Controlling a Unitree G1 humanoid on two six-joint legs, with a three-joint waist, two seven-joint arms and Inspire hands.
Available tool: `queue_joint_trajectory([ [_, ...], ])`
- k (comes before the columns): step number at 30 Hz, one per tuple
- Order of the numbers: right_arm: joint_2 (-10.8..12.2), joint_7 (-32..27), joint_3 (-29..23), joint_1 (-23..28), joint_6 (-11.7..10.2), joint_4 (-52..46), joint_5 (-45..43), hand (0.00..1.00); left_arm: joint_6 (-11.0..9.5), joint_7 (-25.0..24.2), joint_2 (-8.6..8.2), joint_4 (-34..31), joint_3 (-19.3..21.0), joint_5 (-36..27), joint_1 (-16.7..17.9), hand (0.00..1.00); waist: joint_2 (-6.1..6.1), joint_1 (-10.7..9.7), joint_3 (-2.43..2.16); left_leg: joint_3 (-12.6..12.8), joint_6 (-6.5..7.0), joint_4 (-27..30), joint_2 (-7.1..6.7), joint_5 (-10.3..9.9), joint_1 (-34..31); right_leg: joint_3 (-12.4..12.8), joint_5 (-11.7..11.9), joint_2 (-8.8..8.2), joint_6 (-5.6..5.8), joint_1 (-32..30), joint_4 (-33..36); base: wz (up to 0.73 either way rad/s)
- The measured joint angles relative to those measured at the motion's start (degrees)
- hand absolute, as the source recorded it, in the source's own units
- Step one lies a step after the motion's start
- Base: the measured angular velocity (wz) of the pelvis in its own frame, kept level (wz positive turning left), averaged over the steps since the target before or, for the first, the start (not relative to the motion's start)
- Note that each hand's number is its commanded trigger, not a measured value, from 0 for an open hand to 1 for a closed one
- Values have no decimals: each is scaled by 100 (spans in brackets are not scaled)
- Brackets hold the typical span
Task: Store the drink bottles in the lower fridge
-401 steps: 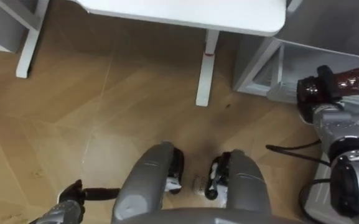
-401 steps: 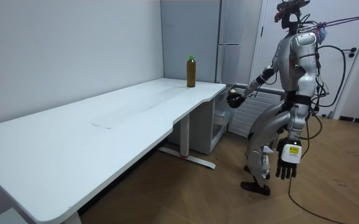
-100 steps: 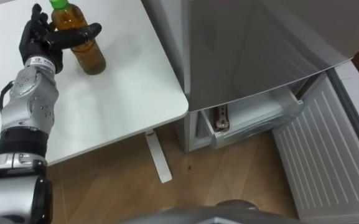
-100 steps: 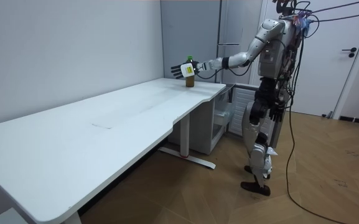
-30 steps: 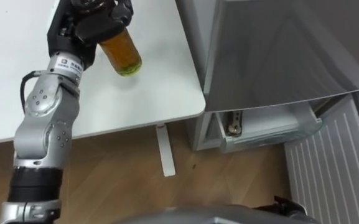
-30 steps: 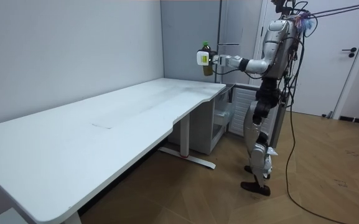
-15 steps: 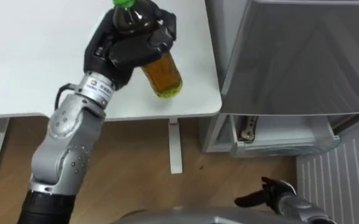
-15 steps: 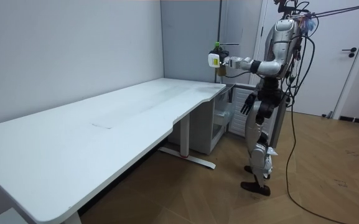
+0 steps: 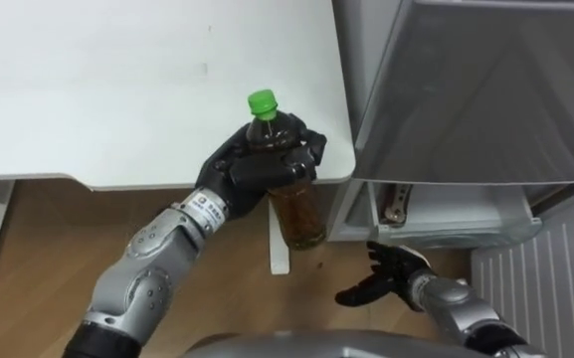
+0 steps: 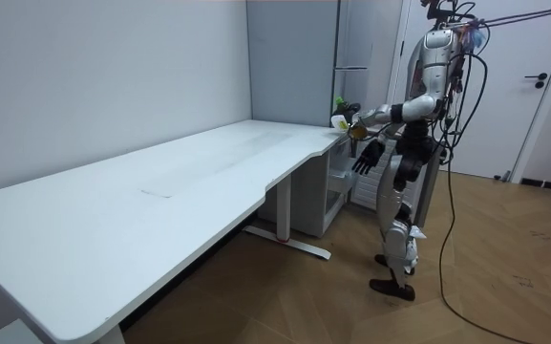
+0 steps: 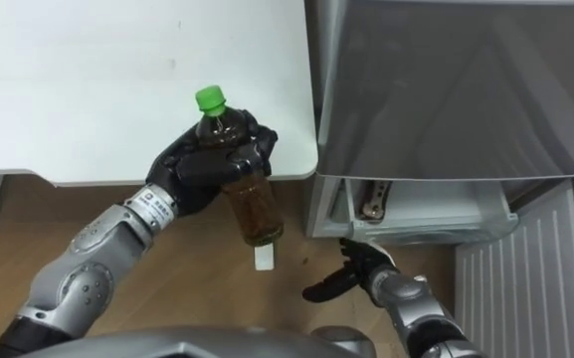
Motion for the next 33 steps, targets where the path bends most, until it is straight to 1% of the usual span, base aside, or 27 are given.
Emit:
queue_joint_trajectory([
  [3,-14,152,167,14,19,-370,-14,0,1,-25,6,64,-19,0,20,100,-13,14,8,-10,1,-2,0,0,-16,-14,-1,-3,0,-22,25,0],
  [5,-17,324,199,53,126,-900,-17,0,1,-44,48,63,-67,6,23,100,-11,25,7,-6,0,-1,0,0,-47,-12,-6,-6,-2,-76,61,0],
  [7,-22,408,259,103,105,-1255,30,0,3,-86,108,65,-140,57,24,100,-12,67,4,-5,0,0,1,0,-43,-13,-6,-3,-2,-74,61,0],
  [9,-46,520,364,147,102,-1459,69,0,8,-149,119,65,-167,185,24,100,-20,106,-2,1,0,1,5,0,-43,-16,-6,-2,-2,-73,63,0],
  [11,-42,739,359,308,103,-1734,55,0,9,-201,112,66,-146,588,39,100,-11,157,-7,-3,0,22,5,0,-48,-13,-6,0,-2,-74,62,0],
  [14,-59,1110,361,494,103,-2044,40,0,8,-261,111,67,-32,942,70,100,-11,164,-8,-12,0,8,4,0,-54,-16,-6,1,-2,-76,64,0],
  [19,-135,1581,374,598,91,-2395,45,0,-7,-312,97,66,48,1017,70,100,-17,197,-12,-17,0,20,5,0,-55,-39,-6,-5,-3,-77,77,0],
  [22,-221,1864,508,601,74,-2582,49,0,-84,-313,92,66,25,1232,70,100,-30,260,-20,-17,0,34,6,0,-95,-77,-5,-8,-3,-105,84,0],
  [27,-341,2296,700,603,82,-2900,73,0,-100,-289,95,63,-8,1392,71,100,-45,322,-26,-66,0,85,5,0,-159,-109,-6,-17,-3,-159,152,5],
  [29,-373,2411,694,586,77,-3035,163,0,-115,-281,93,55,-8,1528,71,100,-62,328,-26,-69,0,104,8,0,-189,-112,-6,-20,-3,-188,176,0],
  [31,-357,2538,691,580,76,-3043,267,0,-141,-279,93,51,-7,1953,71,100,-106,348,-36,-69,0,105,8,0,-190,-89,-6,-19,-3,-187,177,0],
  [33,-351,2624,691,580,76,-3043,284,0,-154,-279,93,50,-7,2168,71,100,-132,375,-26,-67,0,110,7,0,-192,-88,-6,-19,-3,-187,179,0],
])
